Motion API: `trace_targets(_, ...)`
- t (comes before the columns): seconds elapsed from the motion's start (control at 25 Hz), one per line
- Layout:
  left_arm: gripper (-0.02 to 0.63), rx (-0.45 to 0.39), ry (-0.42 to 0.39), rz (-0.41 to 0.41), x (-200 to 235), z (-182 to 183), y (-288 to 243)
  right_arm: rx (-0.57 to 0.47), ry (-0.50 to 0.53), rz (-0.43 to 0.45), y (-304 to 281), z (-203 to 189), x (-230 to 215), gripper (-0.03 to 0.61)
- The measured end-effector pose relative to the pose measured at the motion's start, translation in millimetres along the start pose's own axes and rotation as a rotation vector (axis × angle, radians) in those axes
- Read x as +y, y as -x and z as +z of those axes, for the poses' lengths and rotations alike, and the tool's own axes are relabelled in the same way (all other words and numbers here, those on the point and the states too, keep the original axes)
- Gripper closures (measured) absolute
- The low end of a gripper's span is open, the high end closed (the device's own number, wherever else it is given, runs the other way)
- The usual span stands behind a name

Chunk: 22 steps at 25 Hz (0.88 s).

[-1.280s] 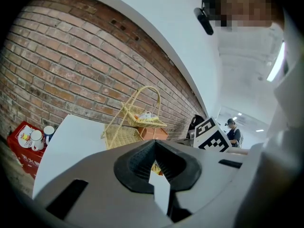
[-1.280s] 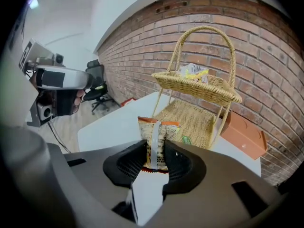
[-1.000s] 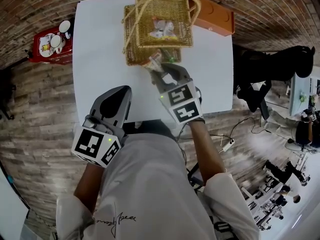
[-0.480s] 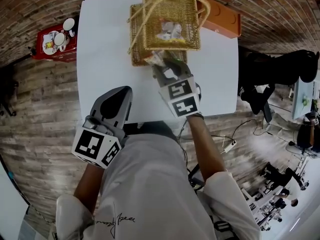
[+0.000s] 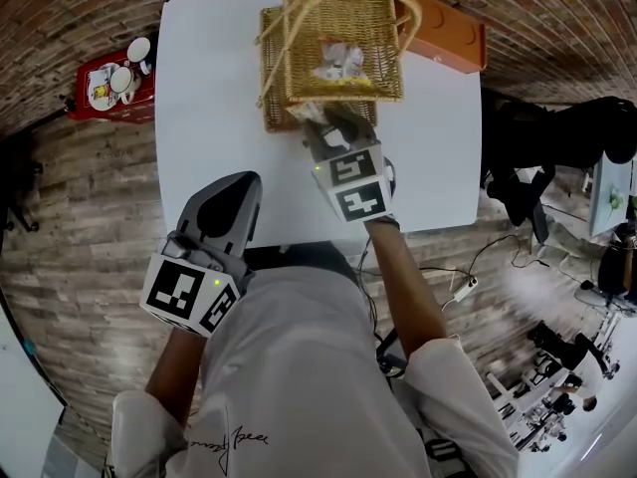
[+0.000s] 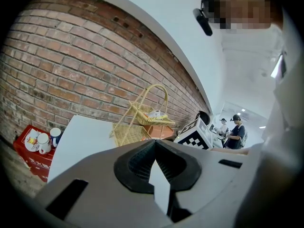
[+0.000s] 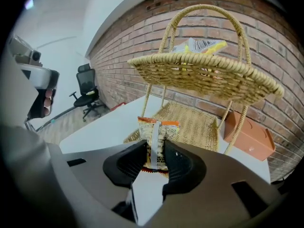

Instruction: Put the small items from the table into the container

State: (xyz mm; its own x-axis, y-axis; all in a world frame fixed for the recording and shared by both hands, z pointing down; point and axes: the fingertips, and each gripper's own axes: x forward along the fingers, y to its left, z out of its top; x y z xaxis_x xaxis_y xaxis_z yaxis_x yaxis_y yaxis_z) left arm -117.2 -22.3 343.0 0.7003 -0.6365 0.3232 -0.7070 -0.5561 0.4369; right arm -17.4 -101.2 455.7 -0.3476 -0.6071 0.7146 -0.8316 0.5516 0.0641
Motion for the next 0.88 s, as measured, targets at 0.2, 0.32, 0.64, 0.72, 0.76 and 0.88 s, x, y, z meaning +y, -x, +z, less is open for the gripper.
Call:
trace_targets(0.2, 0.604, 0.015, 0.001, -0.002, -2, -3, -3, -0.045, -0.040, -0.050, -8, 5, -5, 0.451)
trace_targets(0.32, 0.604, 0.022, -0.001, -0.008, -4, -5, -4, -0.083, -0.069, -0.087, -11, 7, -8, 0.451)
trace_targets(0.64, 0.604, 0.031, -0.002, -0.008, -4, -7, -4, -0.148, -0.105, -0.153, -20, 5, -12, 0.451)
trace_targets(0.72, 0.604, 0.032, -0.003, -0.008, -4, -7, -4, -0.151, -0.105, -0.165, -23, 3, -12, 0.451)
trace_targets(0.76, 0.604, 0.031, -0.003, -0.008, -4, -7, -4, -0.148, -0.108, -0.170, -24, 1, -12, 0.451)
trace_targets(0.88, 0.604, 0.031, -0.004, -0.005, -3, -5, -5, -0.144, -0.125, -0.181, -30, -3, -14, 0.451)
